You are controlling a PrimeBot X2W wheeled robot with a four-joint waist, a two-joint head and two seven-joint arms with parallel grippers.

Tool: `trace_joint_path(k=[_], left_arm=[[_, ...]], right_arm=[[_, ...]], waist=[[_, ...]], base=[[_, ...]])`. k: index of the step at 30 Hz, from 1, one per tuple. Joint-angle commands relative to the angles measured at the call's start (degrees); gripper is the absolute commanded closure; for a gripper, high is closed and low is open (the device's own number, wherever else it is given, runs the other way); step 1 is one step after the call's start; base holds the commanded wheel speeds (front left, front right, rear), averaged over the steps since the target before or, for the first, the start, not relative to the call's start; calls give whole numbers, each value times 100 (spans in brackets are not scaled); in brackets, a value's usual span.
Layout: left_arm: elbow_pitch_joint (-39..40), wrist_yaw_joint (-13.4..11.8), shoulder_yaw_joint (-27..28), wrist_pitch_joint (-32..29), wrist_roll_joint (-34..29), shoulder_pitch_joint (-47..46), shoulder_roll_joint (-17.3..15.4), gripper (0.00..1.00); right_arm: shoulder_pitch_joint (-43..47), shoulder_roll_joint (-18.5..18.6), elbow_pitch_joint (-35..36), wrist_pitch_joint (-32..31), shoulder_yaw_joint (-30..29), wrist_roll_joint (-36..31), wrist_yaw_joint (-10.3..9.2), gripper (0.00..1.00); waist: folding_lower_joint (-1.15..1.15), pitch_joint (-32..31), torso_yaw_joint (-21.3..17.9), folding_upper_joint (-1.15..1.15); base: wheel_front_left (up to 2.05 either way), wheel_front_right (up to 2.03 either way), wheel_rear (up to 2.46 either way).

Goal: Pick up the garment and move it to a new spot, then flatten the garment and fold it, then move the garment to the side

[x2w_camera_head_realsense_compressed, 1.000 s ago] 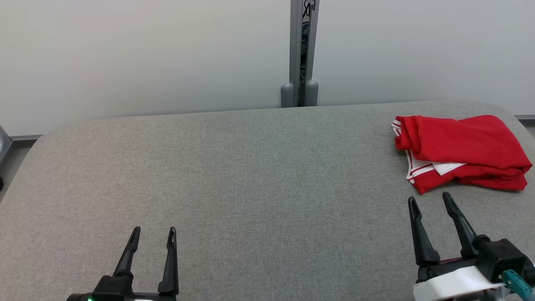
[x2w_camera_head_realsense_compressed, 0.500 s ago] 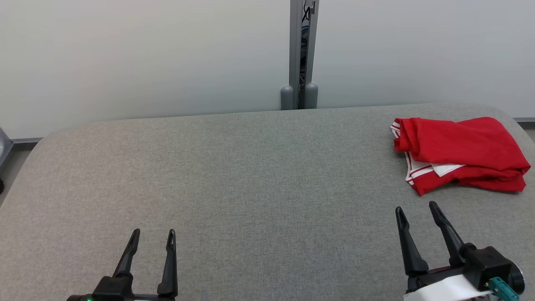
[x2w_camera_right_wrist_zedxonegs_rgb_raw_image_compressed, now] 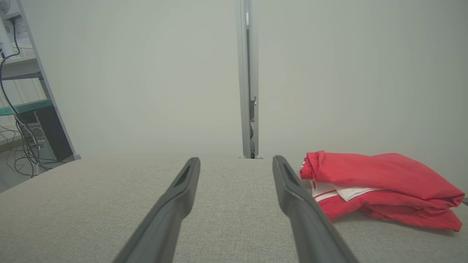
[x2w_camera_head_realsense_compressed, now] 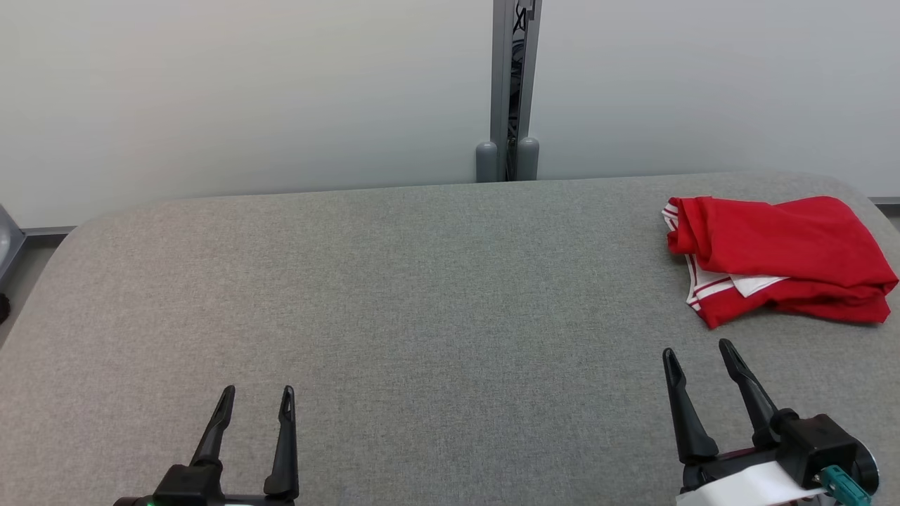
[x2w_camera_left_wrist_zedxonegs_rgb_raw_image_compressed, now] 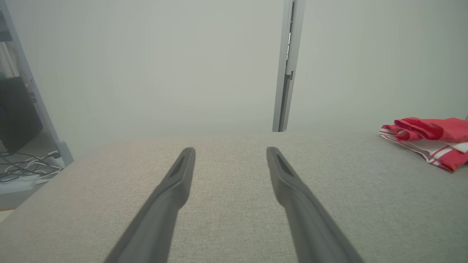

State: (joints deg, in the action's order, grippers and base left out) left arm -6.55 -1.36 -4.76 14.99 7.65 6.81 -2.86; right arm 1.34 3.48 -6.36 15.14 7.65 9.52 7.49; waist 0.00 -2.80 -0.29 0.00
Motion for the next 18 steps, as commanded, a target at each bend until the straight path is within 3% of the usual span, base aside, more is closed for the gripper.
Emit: trace_joint_path(k=[1, 7, 8, 13, 18], left_arm=[[-18, -25, 7, 18, 31, -62, -15, 0], [-11, -32, -4, 17, 57, -73, -14, 0], [-24, -18, -13, -2, 22, -2, 2, 100], [-293, -17, -33, -42, 51, 129, 44, 100], [-398, 40, -8, -153, 615, -25, 43, 100]], right_arm=[[-34, -3, -12, 4, -4, -53, 2, 0], [-15, -12, -37, 4, 28, -36, 2, 0], [11, -15, -32, 0, 32, 0, 0, 100], [199, -28, -276, -8, 45, 50, 0, 100], [128, 4, -342, -142, -61, 626, 0, 100]], waist=[[0, -3, 4, 0], [0, -17, -3, 0], [0, -17, -1, 0], [0, -15, 0, 0], [0, -3, 1, 0]], base=[[0, 0, 0], [0, 0, 0], [0, 0, 0], [0, 0, 0], [0, 0, 0]])
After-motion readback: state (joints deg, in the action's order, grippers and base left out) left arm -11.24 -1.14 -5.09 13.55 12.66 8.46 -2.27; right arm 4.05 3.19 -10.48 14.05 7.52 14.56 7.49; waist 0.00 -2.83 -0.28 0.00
